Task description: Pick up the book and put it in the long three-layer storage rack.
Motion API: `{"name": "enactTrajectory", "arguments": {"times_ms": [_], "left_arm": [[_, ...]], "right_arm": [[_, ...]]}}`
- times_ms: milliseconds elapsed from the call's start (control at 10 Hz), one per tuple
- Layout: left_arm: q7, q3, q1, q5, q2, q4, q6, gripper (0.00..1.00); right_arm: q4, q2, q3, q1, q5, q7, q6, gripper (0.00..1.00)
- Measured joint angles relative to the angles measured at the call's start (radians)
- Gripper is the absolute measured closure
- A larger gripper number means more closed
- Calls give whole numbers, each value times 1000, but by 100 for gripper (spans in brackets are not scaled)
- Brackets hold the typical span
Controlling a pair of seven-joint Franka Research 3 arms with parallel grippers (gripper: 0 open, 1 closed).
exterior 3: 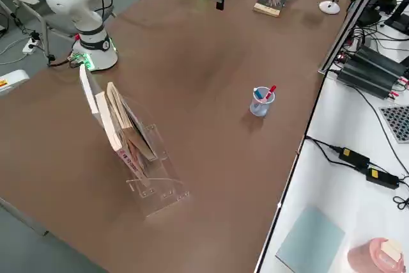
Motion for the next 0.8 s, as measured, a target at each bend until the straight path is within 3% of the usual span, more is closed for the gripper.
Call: {"name": "enactTrajectory", "arguments": {"times_ms": [800], "left_arm": [[4, -10, -1, -18, 25, 0, 0, 9]], "right_arm": [[-1, 0, 0, 0, 0, 0, -1, 0]]}}
